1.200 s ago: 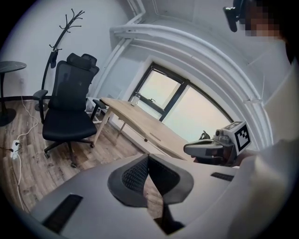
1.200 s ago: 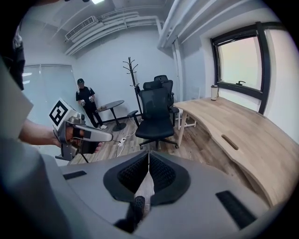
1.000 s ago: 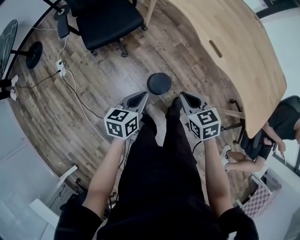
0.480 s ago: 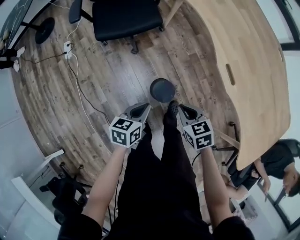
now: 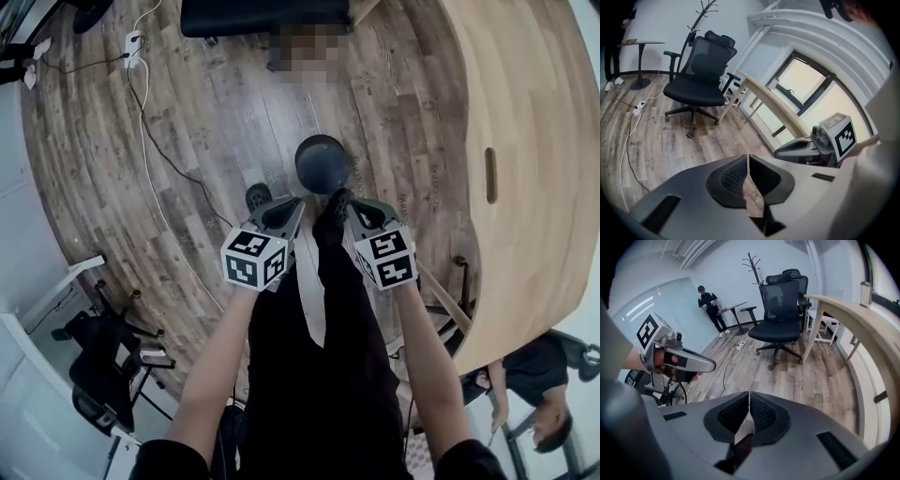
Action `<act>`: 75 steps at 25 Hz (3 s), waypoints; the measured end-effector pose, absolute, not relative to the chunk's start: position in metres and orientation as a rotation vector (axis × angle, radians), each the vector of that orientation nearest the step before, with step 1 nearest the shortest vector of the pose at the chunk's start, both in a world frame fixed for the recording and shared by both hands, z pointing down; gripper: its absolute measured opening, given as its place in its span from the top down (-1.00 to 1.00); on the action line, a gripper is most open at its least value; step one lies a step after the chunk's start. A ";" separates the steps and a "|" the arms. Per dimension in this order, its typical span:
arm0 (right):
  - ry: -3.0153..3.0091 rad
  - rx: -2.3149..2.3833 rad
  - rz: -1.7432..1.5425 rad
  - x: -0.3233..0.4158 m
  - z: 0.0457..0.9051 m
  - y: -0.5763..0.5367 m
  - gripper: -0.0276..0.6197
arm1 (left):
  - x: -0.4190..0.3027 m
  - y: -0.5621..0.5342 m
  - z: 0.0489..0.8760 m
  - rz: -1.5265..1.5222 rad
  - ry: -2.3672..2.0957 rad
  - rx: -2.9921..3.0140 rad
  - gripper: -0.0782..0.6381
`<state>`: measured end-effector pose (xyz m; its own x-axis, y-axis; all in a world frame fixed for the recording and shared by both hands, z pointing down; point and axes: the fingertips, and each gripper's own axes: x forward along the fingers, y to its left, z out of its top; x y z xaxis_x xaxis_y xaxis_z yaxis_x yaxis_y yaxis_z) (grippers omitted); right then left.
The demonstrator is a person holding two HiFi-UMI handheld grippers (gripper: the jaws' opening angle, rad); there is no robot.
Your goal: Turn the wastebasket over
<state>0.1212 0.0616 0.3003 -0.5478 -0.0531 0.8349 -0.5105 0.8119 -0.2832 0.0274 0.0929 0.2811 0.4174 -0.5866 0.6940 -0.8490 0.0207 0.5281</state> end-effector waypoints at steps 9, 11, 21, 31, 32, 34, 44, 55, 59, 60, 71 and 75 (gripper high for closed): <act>-2.040 0.415 0.703 0.126 0.403 0.054 0.81 | 0.043 0.082 0.382 0.468 -1.188 1.695 0.73; -2.030 0.434 0.716 0.128 0.428 0.054 0.81 | 0.046 0.080 0.405 0.492 -1.146 1.701 0.73; -1.938 0.443 0.759 0.129 0.525 0.058 0.41 | 0.034 0.086 0.497 0.581 -1.031 1.735 0.56; -1.871 0.436 0.824 0.137 0.596 0.060 0.05 | 0.011 0.089 0.572 0.648 -0.999 1.718 0.27; -1.863 0.436 0.837 0.138 0.603 0.060 0.01 | 0.011 0.089 0.580 0.657 -0.991 1.718 0.25; -1.849 0.433 0.862 0.139 0.615 0.059 -0.03 | 0.010 0.089 0.594 0.672 -0.972 1.712 0.17; -1.810 0.358 0.889 0.138 0.658 0.058 -0.11 | 0.009 0.092 0.647 0.674 -0.879 1.648 -0.07; -1.800 0.370 0.998 0.135 0.678 0.062 -0.12 | 0.021 0.092 0.669 0.636 -0.831 1.606 -0.04; -1.804 0.364 1.021 0.136 0.679 0.062 -0.12 | 0.021 0.090 0.673 0.670 -0.821 1.618 0.02; -1.804 0.363 1.019 0.136 0.678 0.062 -0.12 | 0.021 0.091 0.673 0.670 -0.817 1.616 0.02; -1.806 0.367 0.965 0.135 0.677 0.062 -0.13 | 0.019 0.093 0.671 0.708 -0.812 1.605 0.08; -1.822 0.338 0.908 0.124 0.672 0.057 -0.11 | 0.009 0.095 0.666 0.716 -0.836 1.596 0.10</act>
